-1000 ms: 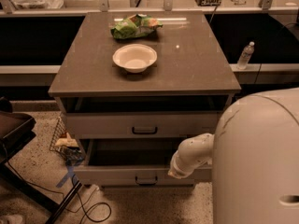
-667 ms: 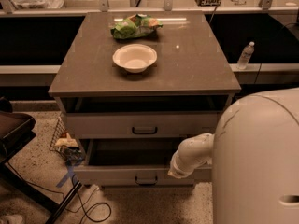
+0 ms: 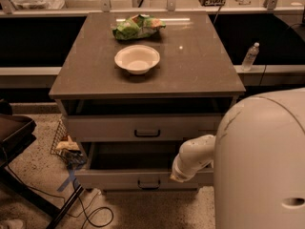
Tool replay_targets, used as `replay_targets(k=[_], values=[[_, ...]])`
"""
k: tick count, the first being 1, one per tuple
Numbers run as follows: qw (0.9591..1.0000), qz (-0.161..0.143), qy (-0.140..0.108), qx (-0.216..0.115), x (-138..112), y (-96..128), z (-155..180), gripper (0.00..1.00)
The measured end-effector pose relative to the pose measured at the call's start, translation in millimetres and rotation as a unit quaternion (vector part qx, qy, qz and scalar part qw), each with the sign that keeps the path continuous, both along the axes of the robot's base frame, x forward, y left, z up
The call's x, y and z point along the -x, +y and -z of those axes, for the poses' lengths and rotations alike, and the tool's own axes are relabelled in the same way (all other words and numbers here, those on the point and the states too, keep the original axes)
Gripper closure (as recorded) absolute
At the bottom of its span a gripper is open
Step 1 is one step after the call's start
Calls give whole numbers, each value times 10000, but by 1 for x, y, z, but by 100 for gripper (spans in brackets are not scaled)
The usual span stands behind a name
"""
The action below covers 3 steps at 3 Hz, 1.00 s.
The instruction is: Open middle drawer
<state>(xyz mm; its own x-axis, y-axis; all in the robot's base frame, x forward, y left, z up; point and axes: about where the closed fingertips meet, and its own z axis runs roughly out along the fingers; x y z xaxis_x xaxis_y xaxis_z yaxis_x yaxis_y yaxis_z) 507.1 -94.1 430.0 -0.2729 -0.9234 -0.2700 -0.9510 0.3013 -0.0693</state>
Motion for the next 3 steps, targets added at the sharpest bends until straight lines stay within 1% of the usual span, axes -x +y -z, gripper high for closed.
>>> replay_targets(k=[1, 3], values=[[9995, -70, 319, 56, 18, 7, -2, 100], [9994, -71, 321, 56, 18, 7, -4, 100]])
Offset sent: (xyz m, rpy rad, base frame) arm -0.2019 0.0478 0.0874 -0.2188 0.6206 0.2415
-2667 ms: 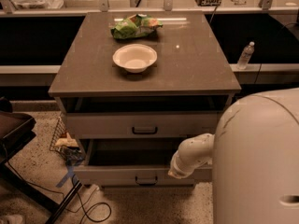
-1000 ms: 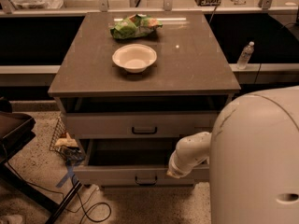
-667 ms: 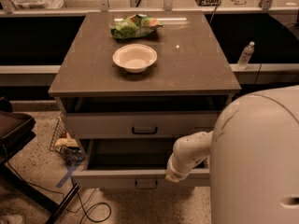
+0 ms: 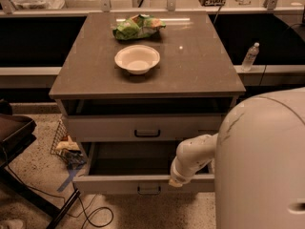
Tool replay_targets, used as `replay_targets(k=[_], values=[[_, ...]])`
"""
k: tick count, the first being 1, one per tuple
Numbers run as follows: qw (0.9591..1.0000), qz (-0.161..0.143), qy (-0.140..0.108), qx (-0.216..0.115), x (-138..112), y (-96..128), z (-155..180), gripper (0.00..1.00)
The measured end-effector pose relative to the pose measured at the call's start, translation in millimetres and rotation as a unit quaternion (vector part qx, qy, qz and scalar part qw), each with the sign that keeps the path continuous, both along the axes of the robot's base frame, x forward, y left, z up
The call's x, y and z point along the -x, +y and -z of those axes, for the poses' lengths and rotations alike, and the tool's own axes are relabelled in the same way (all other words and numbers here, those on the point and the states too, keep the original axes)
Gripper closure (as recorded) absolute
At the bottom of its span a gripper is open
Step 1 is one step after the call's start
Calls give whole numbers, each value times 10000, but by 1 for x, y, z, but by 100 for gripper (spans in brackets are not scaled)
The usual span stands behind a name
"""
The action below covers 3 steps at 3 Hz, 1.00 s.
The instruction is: Open middle drawer
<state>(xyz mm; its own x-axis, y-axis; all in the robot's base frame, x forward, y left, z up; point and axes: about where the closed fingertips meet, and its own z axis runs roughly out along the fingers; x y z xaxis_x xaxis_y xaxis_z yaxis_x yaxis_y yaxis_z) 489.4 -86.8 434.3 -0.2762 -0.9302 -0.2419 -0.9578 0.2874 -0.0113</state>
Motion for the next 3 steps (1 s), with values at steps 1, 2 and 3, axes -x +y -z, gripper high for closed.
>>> replay_targets(k=[1, 2, 3], values=[[9997, -142, 208, 21, 18, 3, -7, 100], [9995, -182, 243, 29, 22, 4, -9, 100], [9988, -346, 348, 61, 40, 6, -18, 100]])
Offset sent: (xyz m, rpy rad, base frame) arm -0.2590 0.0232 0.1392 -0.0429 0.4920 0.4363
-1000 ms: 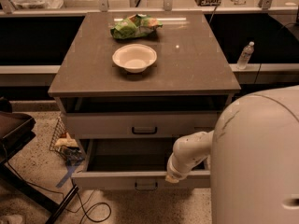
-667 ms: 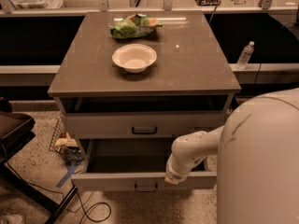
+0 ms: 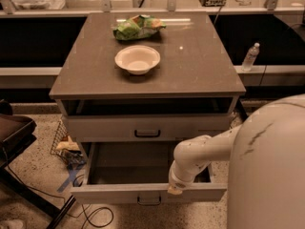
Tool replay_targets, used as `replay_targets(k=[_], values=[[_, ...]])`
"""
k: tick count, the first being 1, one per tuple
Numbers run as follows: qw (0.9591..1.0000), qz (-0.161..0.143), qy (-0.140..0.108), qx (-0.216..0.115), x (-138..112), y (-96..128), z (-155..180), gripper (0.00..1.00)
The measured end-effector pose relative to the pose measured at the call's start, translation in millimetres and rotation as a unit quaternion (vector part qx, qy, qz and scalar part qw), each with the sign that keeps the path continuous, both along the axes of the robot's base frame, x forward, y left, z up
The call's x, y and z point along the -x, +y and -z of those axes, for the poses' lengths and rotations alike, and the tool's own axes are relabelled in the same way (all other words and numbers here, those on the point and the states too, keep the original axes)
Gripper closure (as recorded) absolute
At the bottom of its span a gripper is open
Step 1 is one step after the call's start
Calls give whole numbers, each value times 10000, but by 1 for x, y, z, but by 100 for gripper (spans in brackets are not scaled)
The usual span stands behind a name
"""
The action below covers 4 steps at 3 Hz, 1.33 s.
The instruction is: Open middle drawer
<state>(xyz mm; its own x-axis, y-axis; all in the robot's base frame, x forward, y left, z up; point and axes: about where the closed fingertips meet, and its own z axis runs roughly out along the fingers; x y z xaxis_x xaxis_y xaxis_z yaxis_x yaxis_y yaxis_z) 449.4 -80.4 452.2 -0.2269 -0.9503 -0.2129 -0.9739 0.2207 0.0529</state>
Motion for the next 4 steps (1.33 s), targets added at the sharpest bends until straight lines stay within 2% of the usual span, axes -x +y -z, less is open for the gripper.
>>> replay_targets(k=[1, 2, 3, 4], values=[[9978, -541, 353, 158, 67, 7, -34, 100], [9880, -1251, 846, 341, 153, 15, -75, 100], [9882, -1378, 563, 364, 150, 25, -99, 76], [9906, -1200, 567, 341, 129, 21, -78, 87]])
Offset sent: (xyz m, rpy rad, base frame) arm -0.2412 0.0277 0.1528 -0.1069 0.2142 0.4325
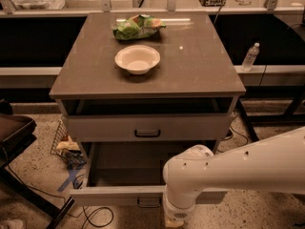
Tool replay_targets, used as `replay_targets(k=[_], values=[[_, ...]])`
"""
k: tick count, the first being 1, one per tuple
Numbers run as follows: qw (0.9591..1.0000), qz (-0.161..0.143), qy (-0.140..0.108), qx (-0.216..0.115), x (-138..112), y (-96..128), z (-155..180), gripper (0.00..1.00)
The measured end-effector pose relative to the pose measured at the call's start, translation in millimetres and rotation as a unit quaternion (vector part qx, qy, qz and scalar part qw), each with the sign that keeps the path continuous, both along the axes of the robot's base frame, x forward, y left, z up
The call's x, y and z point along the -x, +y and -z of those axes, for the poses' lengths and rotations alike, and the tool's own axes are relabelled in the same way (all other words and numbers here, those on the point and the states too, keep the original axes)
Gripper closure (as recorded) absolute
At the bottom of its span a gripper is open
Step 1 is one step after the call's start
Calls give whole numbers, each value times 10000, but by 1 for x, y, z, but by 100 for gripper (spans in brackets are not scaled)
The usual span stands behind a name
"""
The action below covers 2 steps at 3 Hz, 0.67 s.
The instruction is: Open middle drawer
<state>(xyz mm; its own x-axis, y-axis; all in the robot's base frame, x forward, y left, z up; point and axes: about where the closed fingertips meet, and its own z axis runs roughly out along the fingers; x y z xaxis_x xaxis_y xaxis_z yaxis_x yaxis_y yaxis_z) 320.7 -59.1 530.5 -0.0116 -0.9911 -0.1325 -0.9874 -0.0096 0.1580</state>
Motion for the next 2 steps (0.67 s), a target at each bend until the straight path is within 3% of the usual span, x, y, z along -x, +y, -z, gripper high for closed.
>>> replay_targets(k=[1, 2], values=[[9999, -40, -126, 43, -54, -16, 30, 100], [9993, 56, -336, 153, -119, -51, 49, 100]])
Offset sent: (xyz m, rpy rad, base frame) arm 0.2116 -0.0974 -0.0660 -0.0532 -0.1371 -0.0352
